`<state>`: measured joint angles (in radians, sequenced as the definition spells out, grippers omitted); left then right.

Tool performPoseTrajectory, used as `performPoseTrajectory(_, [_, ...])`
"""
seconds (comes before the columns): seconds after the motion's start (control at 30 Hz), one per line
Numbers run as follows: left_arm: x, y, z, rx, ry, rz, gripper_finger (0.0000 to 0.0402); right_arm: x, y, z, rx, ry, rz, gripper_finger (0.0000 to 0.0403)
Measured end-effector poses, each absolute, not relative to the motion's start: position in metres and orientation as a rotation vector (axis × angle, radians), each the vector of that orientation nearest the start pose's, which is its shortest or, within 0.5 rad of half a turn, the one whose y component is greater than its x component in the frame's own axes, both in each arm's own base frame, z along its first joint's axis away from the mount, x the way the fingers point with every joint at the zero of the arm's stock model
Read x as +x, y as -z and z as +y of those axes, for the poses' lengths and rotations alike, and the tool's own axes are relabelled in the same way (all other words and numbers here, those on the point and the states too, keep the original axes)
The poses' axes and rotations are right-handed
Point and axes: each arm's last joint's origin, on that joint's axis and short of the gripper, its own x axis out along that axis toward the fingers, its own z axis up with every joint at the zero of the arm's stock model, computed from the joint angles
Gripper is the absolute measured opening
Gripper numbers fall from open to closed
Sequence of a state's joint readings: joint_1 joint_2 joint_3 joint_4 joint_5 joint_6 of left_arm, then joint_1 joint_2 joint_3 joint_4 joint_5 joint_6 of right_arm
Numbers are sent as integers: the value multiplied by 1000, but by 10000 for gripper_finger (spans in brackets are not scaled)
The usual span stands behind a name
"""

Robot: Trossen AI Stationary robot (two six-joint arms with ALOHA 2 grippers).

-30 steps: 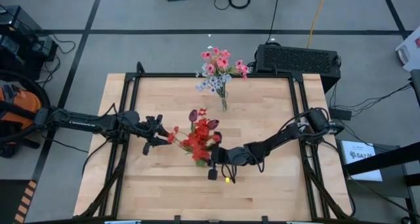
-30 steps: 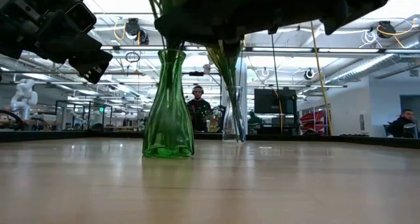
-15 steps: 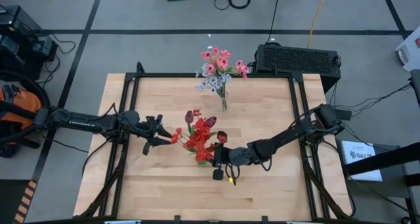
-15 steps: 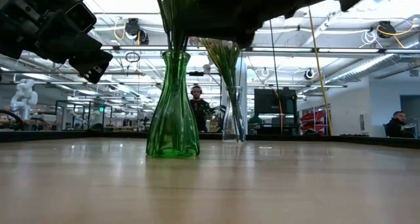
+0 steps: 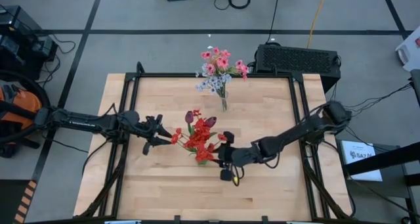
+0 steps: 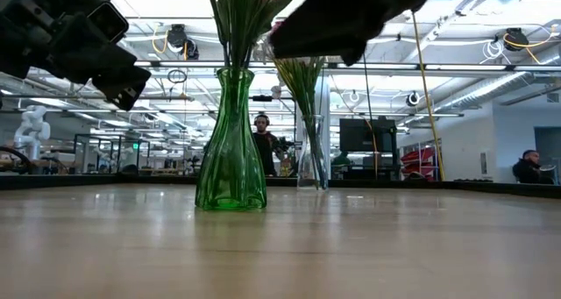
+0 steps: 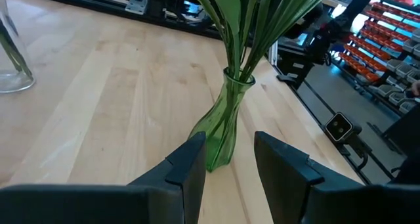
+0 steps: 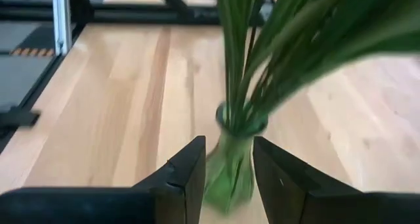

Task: Sort flowers into vase by color
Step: Return to Home Position

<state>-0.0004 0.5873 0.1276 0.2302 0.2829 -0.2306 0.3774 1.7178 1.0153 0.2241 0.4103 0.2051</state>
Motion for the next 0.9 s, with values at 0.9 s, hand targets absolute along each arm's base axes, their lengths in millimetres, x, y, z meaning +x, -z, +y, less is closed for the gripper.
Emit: performPoseTrajectory(0.9, [108, -197, -5, -99, 173, 16, 136, 260, -235, 134, 209, 170, 871, 8])
